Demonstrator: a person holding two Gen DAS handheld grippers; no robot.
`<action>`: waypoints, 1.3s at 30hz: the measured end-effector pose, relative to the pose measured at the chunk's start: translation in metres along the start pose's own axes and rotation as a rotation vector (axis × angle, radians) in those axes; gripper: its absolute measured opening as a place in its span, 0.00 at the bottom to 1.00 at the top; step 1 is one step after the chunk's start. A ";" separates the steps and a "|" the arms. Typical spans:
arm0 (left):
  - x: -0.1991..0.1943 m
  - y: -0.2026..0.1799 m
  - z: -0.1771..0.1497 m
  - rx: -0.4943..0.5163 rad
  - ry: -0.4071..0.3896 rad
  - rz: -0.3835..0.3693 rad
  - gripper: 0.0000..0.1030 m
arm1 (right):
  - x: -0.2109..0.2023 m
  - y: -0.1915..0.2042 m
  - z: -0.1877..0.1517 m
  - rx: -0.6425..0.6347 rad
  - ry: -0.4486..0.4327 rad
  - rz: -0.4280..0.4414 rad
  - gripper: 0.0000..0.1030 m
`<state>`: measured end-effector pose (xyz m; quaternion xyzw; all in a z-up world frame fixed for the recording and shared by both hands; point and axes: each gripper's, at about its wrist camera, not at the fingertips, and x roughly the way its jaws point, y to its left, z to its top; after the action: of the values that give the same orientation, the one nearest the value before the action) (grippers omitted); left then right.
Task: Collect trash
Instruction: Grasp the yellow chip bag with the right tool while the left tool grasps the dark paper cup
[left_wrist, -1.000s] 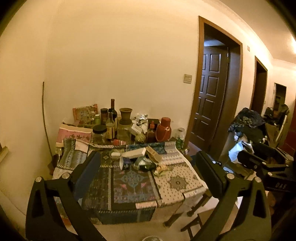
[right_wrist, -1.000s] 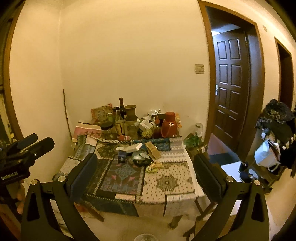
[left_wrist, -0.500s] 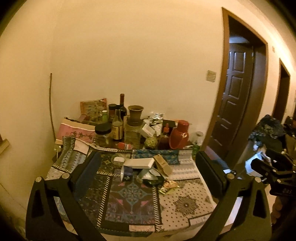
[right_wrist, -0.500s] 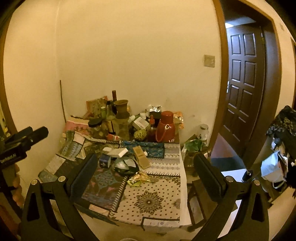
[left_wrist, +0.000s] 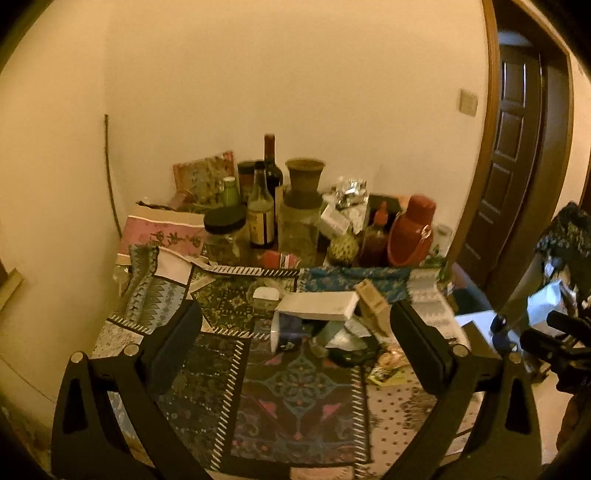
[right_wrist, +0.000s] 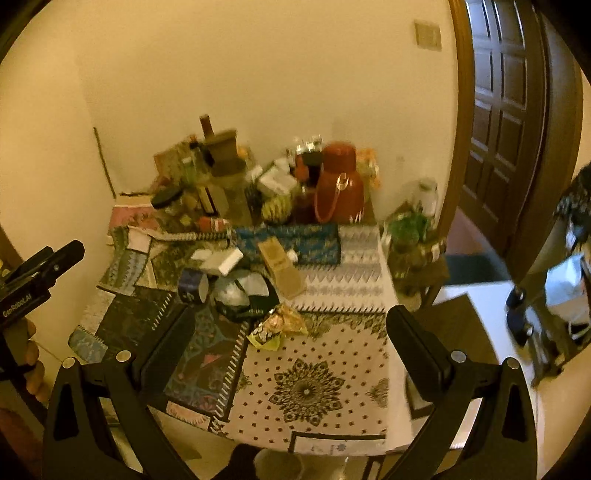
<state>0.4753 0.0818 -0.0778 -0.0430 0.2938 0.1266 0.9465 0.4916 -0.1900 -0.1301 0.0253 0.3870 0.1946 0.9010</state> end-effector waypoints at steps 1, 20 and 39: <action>0.013 0.003 0.000 0.012 0.015 0.002 0.99 | 0.011 0.000 0.000 0.018 0.025 0.003 1.00; 0.226 0.039 -0.053 0.053 0.477 -0.265 0.61 | 0.206 -0.014 -0.044 0.409 0.412 -0.018 0.72; 0.281 0.015 -0.070 0.174 0.531 -0.118 0.61 | 0.239 0.033 -0.055 0.150 0.408 -0.282 0.41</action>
<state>0.6562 0.1459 -0.2951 -0.0101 0.5382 0.0299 0.8422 0.5911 -0.0769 -0.3270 -0.0021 0.5736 0.0389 0.8182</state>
